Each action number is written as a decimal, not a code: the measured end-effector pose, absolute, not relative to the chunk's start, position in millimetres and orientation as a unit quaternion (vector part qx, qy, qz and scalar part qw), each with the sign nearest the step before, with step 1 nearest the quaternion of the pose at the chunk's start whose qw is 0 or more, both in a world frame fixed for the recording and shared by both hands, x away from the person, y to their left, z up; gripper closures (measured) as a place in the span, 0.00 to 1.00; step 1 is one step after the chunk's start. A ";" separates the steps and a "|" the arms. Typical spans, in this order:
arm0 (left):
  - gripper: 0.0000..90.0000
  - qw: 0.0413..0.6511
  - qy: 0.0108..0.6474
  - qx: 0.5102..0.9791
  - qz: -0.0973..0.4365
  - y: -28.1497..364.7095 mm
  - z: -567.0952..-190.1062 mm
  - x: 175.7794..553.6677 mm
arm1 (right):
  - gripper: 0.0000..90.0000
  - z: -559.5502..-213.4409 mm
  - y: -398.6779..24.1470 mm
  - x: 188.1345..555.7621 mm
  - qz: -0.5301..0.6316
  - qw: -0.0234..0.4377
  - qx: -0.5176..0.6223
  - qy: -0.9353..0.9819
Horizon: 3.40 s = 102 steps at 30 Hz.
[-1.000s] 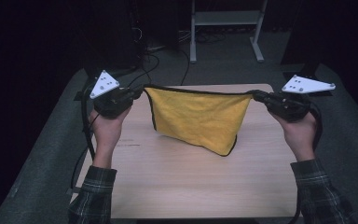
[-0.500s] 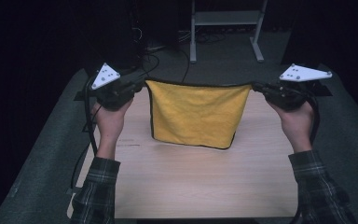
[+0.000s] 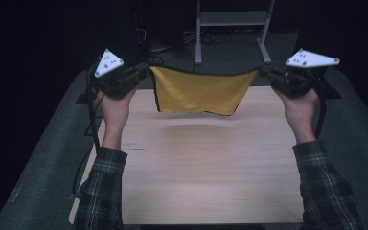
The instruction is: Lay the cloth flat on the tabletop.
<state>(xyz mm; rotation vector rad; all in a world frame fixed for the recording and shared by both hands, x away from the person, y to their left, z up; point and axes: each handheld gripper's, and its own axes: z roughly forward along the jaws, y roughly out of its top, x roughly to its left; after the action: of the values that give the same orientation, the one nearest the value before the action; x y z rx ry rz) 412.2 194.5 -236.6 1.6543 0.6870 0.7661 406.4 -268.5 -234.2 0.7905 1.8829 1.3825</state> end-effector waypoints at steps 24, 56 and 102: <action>0.96 0.522 0.303 0.770 0.205 205.6 -352.9 347.7 | 0.96 -377.7 -281.8 326.9 0.455 0.195 0.298 0.816; 0.96 0.431 0.309 0.844 0.083 221.4 -445.2 247.6 | 0.95 -446.6 -273.4 249.1 0.355 0.085 0.260 0.894; 0.11 0.422 0.380 0.811 0.143 233.7 -463.2 303.4 | 0.09 -477.3 -344.9 324.4 0.336 0.181 0.504 0.775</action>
<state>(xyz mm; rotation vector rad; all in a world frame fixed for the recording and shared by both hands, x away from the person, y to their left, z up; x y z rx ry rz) 303.4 233.7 -463.2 2.0301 0.9523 0.3574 324.4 -344.9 -477.3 1.4236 2.1883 0.9481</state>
